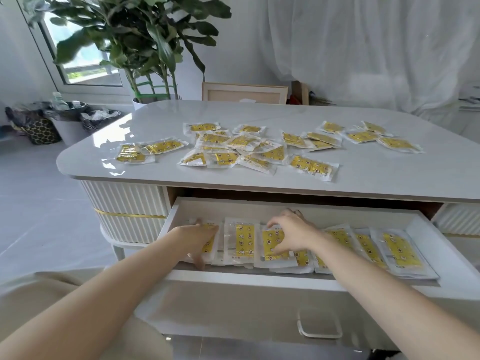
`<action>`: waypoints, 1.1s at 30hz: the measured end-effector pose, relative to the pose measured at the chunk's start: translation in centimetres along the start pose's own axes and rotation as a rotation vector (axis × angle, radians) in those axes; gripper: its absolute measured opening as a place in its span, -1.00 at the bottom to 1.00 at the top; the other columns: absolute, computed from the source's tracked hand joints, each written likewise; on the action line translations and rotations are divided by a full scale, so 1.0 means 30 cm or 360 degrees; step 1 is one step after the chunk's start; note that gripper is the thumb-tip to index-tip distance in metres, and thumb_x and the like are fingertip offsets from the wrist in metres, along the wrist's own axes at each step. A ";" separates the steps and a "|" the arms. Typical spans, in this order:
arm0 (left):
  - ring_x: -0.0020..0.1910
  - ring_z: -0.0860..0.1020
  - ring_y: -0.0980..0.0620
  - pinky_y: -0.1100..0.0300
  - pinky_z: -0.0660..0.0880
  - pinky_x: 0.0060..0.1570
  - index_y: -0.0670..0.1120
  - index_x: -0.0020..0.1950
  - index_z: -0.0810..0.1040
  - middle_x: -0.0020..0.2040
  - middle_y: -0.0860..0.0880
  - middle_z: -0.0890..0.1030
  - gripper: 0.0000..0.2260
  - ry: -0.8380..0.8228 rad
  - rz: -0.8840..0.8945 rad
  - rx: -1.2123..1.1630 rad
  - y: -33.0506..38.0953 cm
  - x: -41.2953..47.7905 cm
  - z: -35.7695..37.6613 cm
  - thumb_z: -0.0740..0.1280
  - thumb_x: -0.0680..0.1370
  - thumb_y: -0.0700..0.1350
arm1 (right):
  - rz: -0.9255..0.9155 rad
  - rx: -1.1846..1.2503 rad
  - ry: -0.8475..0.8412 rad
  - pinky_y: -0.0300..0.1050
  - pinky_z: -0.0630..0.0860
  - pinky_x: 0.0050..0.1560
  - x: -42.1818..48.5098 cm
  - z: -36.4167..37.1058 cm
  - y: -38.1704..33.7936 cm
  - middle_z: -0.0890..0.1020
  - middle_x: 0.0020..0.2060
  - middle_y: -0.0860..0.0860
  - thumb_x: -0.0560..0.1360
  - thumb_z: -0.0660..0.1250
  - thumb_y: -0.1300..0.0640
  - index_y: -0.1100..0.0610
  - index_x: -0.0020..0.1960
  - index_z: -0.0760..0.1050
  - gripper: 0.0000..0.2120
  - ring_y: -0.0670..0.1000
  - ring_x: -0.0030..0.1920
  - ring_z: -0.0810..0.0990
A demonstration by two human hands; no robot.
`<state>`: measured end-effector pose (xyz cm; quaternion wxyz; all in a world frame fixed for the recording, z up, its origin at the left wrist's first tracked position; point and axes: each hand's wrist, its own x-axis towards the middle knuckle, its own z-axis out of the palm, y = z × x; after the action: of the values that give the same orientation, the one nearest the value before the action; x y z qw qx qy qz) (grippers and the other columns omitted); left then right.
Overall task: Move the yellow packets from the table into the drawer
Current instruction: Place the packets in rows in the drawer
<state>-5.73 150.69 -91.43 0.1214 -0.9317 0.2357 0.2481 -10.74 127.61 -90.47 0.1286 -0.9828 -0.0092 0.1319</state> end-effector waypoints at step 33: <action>0.38 0.38 -0.01 0.04 0.36 0.33 0.03 0.51 0.20 0.44 0.03 0.36 -0.40 0.0475 0.0121 -0.0144 0.032 -0.152 -0.169 0.25 0.54 0.18 | -0.0258 -0.0069 0.0162 -0.11 0.51 0.05 -0.108 -0.170 -0.088 0.59 0.15 -0.10 0.53 0.29 -0.02 -0.07 0.29 0.49 -0.67 -0.08 0.09 0.55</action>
<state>-7.63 149.85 -84.87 0.0334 -0.9532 0.2748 0.1217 -12.49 128.71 -84.21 0.1178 -0.9869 -0.0851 0.0707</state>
